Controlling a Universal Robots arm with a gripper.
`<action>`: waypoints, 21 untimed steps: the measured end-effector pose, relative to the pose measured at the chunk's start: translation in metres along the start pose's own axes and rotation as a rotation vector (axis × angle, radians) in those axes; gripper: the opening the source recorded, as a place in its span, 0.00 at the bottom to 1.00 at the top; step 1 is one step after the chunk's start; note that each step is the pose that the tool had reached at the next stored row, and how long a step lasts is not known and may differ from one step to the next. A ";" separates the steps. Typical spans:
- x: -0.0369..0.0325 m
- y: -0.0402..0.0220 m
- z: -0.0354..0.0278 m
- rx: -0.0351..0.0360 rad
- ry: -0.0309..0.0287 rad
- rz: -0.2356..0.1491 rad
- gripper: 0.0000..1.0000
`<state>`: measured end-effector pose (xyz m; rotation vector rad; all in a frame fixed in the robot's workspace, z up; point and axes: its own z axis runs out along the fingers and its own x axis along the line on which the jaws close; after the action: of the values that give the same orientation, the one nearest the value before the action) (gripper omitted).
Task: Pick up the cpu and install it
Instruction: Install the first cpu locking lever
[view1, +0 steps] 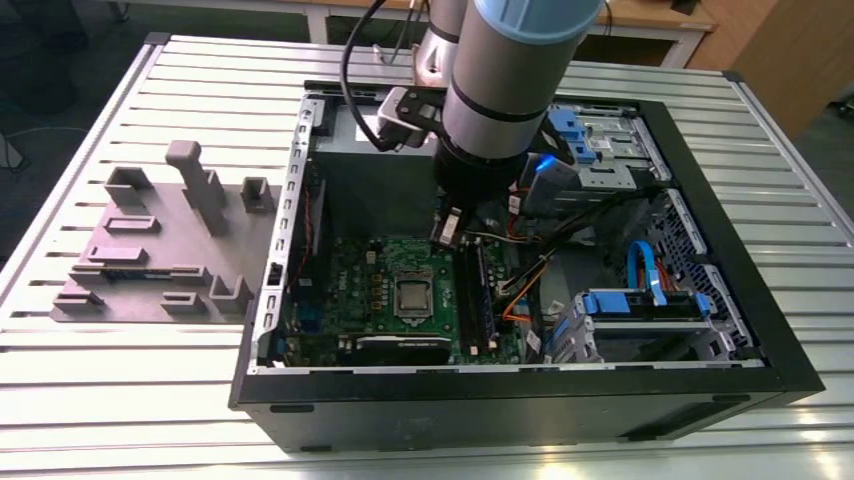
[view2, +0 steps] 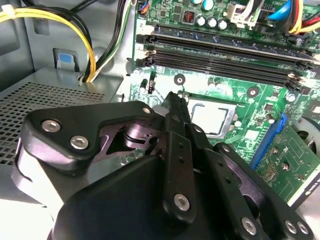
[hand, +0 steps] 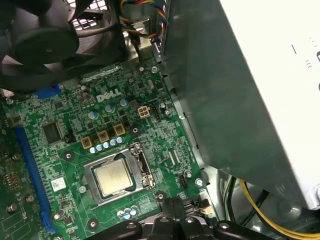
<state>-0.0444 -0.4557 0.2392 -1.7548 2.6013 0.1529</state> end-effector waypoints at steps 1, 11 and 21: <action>0.0008 -0.0003 -0.0001 0.0000 0.0000 0.000 0.10; 0.0082 -0.0032 -0.0007 0.0000 0.0000 -0.001 0.10; 0.0086 -0.0033 -0.0007 0.0001 0.0001 -0.001 0.10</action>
<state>-0.0445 -0.4649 0.2392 -1.7558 2.6006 0.1527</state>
